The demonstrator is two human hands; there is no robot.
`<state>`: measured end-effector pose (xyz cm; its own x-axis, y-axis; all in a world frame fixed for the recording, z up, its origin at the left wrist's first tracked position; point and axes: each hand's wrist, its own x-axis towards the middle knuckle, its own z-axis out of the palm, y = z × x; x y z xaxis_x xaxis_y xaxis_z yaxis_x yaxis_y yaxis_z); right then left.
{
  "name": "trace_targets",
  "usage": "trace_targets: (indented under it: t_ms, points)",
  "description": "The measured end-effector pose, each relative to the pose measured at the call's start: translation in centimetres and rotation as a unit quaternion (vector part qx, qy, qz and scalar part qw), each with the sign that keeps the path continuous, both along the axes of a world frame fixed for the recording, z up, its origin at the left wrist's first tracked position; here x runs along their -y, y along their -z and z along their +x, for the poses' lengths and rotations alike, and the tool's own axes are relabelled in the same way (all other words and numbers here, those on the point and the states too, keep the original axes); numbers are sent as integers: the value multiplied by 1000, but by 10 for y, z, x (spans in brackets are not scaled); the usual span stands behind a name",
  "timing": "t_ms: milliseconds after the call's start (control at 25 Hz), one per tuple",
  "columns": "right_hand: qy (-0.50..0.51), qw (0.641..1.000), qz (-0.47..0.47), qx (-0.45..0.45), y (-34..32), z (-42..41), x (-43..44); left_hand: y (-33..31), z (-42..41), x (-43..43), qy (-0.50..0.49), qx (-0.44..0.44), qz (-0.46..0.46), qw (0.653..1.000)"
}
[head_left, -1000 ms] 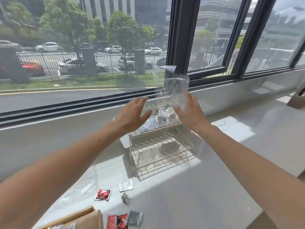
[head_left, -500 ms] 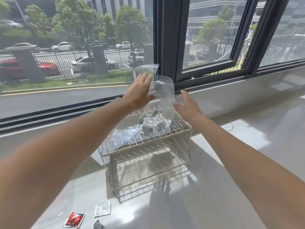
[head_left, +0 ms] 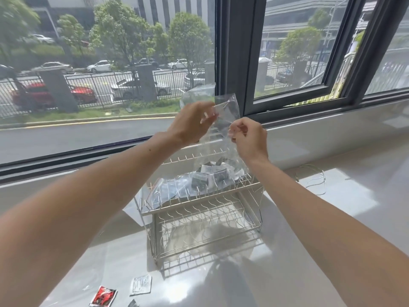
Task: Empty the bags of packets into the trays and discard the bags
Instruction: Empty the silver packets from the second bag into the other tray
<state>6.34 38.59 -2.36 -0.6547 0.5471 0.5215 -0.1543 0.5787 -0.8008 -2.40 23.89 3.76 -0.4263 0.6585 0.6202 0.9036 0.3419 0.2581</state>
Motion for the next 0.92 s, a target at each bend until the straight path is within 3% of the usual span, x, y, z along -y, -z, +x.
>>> trace_targets:
  t_ms: [160,280,520,760,920]
  points:
    - [5,996,14,-89,-47,16,33,-42,23,18,3,48,103,994]
    - [-11,993,49,-103,-72,33,55,-71,42,45,20,97,145,985]
    - [-68,994,63,-56,-71,81,123,-80,88,117,-21,65,52,996]
    - [-192,981,12,19,-30,145,223,-44,144,231,-21,180,-9,983]
    - [-291,942,-151,73,13,189,275,-17,183,305,-5,224,-28,974]
